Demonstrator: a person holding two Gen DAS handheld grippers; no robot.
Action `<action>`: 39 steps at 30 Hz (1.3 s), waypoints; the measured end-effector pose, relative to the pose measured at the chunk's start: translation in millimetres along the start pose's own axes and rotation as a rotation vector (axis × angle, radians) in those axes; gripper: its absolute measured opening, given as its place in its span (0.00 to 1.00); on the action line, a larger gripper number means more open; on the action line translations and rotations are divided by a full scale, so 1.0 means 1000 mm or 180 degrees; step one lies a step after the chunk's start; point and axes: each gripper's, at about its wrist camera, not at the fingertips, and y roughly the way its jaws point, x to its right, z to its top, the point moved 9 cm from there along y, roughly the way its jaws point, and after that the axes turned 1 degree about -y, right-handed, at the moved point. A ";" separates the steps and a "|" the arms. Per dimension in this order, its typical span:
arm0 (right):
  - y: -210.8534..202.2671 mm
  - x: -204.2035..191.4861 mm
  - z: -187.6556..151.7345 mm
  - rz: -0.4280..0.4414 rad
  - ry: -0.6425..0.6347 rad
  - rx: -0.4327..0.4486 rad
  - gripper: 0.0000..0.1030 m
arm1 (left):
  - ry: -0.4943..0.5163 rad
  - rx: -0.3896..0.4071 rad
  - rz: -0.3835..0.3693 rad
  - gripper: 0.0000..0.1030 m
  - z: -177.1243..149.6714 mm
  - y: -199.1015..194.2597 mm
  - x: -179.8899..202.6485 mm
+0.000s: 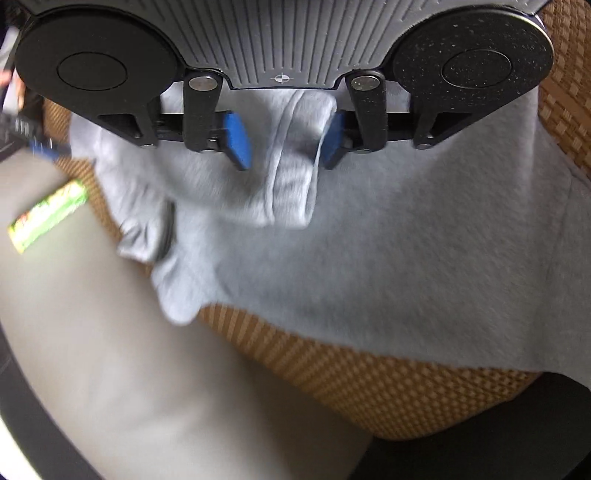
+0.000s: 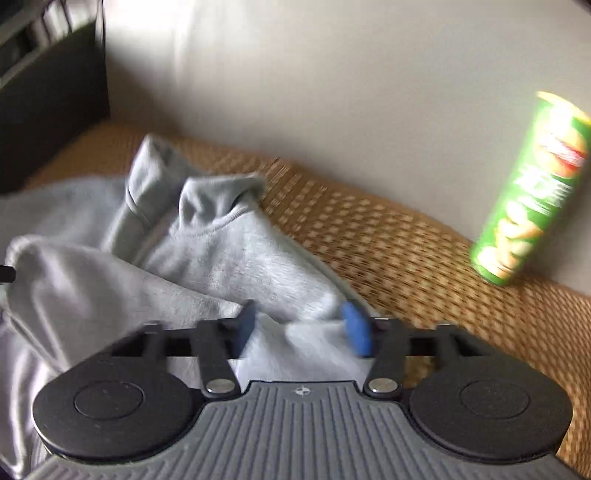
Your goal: Fold clothes
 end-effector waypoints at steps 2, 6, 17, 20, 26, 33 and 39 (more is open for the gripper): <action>-0.010 0.014 -0.013 -0.0030 0.0234 -0.0037 0.63 | 0.0039 -0.0115 0.0048 0.64 0.004 0.013 0.002; -0.005 0.041 -0.039 -0.0098 0.0785 -0.0140 0.65 | 0.0219 -0.0284 0.0116 0.66 0.003 0.035 0.004; 0.028 0.051 -0.043 0.0163 0.1658 -0.0060 0.11 | 0.0379 0.0155 0.0059 0.28 0.016 0.025 0.027; 0.022 0.059 -0.040 0.0111 0.1771 0.0110 0.11 | 0.0434 0.0239 0.0025 0.29 0.021 0.027 0.039; 0.018 0.058 -0.054 -0.0189 0.1673 0.0245 0.32 | 0.0582 0.0119 0.0242 0.30 0.016 0.044 0.039; -0.053 0.025 -0.090 -0.0389 0.1252 0.0244 0.62 | 0.0561 0.0089 0.0213 0.31 0.021 0.045 0.038; -0.099 -0.029 -0.185 -0.0271 0.1204 -0.0359 0.66 | 0.0640 0.0066 0.0235 0.31 0.021 0.048 0.038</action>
